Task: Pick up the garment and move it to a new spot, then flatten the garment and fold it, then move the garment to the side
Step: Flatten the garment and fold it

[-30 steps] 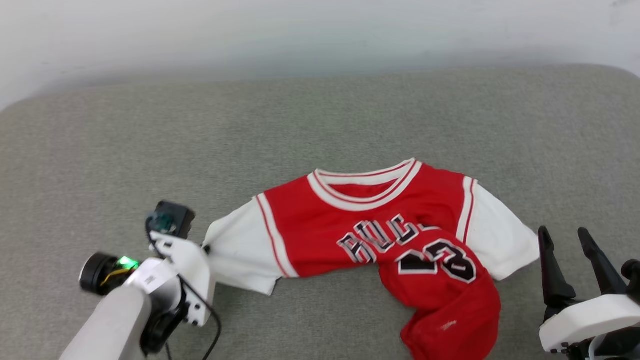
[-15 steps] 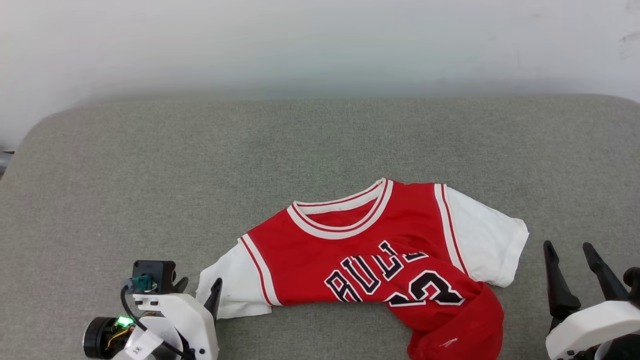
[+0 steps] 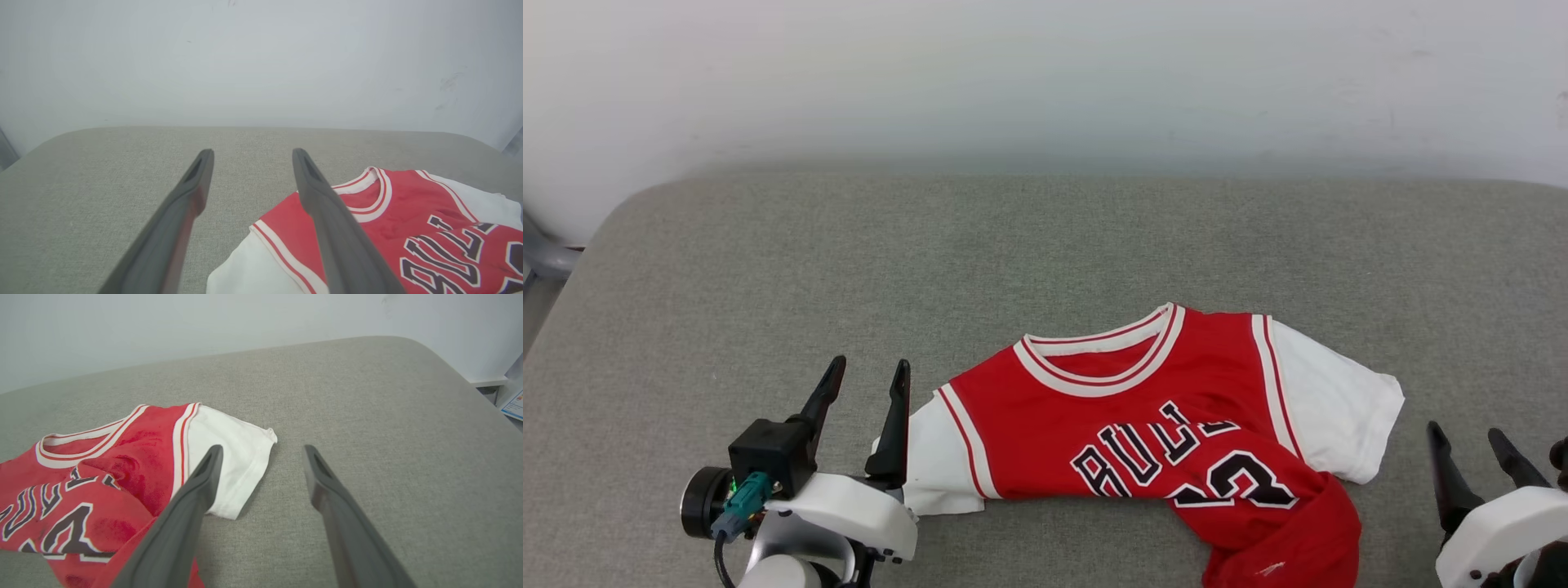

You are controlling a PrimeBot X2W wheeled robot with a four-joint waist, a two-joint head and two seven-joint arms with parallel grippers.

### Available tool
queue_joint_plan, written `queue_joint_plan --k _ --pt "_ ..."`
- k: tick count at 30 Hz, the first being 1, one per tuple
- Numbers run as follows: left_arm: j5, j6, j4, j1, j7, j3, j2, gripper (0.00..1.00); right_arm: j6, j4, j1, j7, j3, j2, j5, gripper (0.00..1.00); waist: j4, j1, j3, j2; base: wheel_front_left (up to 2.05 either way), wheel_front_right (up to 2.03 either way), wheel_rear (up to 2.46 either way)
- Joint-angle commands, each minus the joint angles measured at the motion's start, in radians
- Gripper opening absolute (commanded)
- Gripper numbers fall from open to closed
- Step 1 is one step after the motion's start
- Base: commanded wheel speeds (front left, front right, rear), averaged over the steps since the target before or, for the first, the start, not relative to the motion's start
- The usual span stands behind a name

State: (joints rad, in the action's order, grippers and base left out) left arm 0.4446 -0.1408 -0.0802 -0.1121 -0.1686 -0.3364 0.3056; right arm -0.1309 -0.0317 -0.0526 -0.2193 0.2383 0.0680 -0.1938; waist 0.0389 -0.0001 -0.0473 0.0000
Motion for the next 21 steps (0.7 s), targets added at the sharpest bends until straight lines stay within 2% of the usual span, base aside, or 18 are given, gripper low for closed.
queue_joint_plan --k 1,8,14,21 --pt "-0.012 0.0 0.013 -0.014 -0.025 0.0 -0.003 1.0 0.0 0.021 0.021 -0.019 0.007 0.017 -0.015 1.0 0.008 0.0001 -0.007 0.0 0.0 0.0 0.0" --pt "-0.045 0.0 0.066 -0.046 -0.067 -0.016 -0.024 1.0 0.0 0.194 0.132 -0.224 0.041 0.121 -0.099 1.0 0.05 0.0001 -0.064 0.0 0.0 0.0 0.0" --pt "-0.056 0.007 0.098 -0.08 -0.082 -0.023 -0.039 1.0 0.0 0.284 0.272 -0.392 -0.014 0.205 -0.141 1.0 0.087 0.0001 -0.133 0.0 0.0 0.0 0.0" --pt "-0.063 0.015 0.106 -0.116 -0.091 -0.02 -0.054 1.0 0.0 0.339 0.417 -0.492 -0.098 0.279 -0.162 1.0 0.122 0.0001 -0.221 0.0 0.0 0.0 0.0"
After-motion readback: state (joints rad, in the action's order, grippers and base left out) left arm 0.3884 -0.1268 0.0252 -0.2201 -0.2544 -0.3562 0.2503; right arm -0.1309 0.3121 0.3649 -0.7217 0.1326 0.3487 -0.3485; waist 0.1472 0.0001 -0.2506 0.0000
